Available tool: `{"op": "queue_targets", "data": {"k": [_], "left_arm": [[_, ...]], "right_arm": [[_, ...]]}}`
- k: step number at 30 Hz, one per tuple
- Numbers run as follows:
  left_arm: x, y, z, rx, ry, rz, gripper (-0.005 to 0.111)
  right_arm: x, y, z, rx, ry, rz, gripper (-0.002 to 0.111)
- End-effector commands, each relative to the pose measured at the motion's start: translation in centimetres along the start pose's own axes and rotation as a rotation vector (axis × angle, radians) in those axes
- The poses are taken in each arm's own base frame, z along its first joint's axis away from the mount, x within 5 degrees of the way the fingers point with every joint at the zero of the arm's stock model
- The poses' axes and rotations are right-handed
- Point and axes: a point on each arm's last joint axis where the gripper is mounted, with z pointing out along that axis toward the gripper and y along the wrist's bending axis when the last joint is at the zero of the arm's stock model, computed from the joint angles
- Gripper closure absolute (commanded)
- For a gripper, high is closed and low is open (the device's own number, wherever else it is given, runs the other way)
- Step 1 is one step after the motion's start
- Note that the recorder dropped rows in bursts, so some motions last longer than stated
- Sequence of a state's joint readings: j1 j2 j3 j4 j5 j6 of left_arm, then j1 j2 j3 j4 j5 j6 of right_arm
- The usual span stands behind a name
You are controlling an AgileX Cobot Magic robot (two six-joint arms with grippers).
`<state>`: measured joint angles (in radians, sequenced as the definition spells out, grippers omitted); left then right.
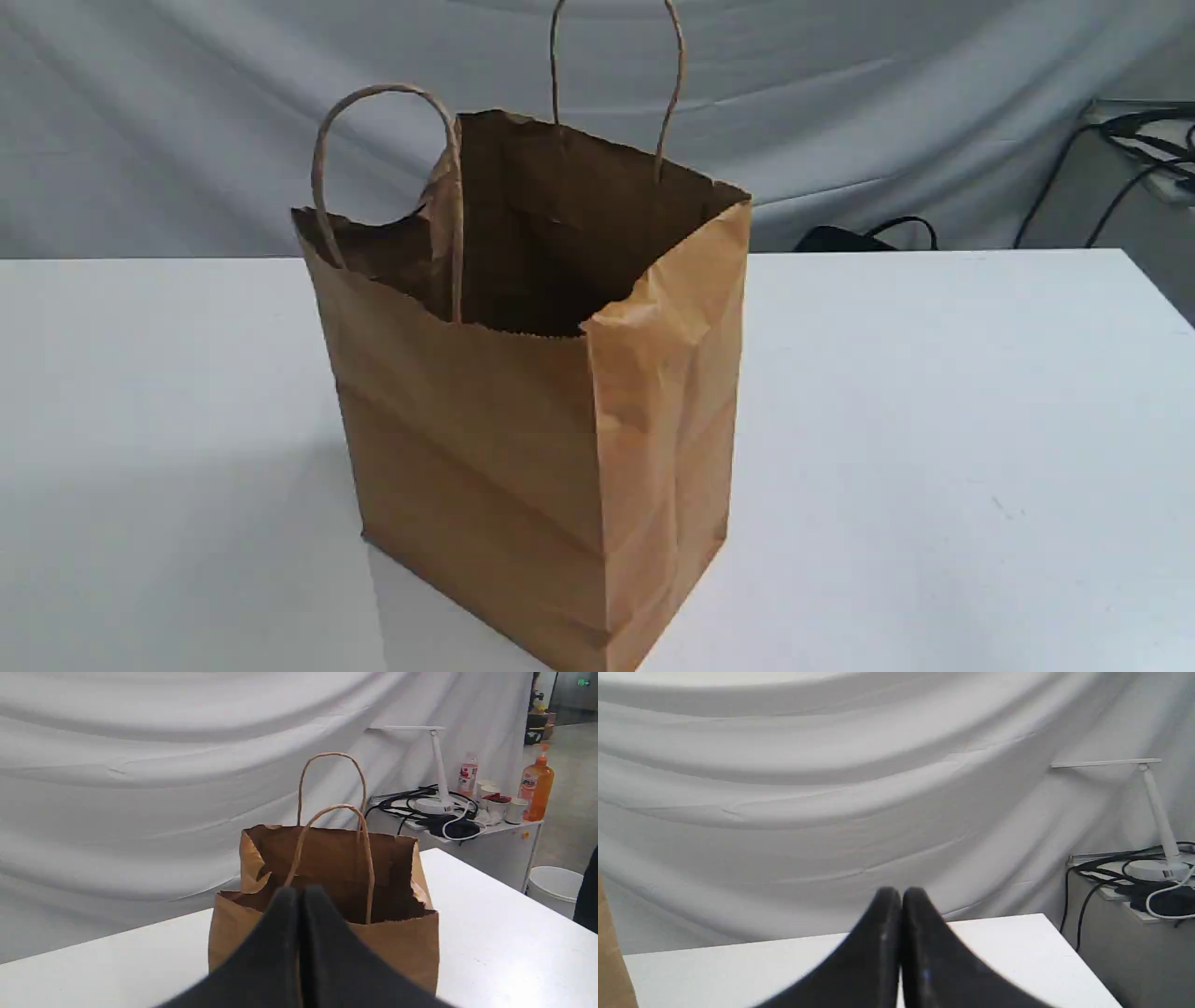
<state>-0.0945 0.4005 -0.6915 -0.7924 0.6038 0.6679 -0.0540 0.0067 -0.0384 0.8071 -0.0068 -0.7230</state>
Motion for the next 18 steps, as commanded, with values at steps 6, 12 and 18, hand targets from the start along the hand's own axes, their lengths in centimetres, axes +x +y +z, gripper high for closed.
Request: {"op": "queue_targets", "data": {"k": [6, 12, 18], "left_arm": [[0.2, 0.0, -0.1, 0.0, 0.0, -0.005, 0.107], [0.2, 0.0, -0.1, 0.0, 0.0, -0.005, 0.107], [0.2, 0.0, -0.1, 0.0, 0.0, -0.005, 0.107]], "right_arm": [[0.3, 0.1, -0.1, -0.012, 0.017, -0.006, 0.108], [1.4, -0.1, 0.0, 0.004, 0.065, -0.103, 0.108], [2.0, -0.3, -0.1, 0.014, 0.108, -0.144, 0.108]]}}
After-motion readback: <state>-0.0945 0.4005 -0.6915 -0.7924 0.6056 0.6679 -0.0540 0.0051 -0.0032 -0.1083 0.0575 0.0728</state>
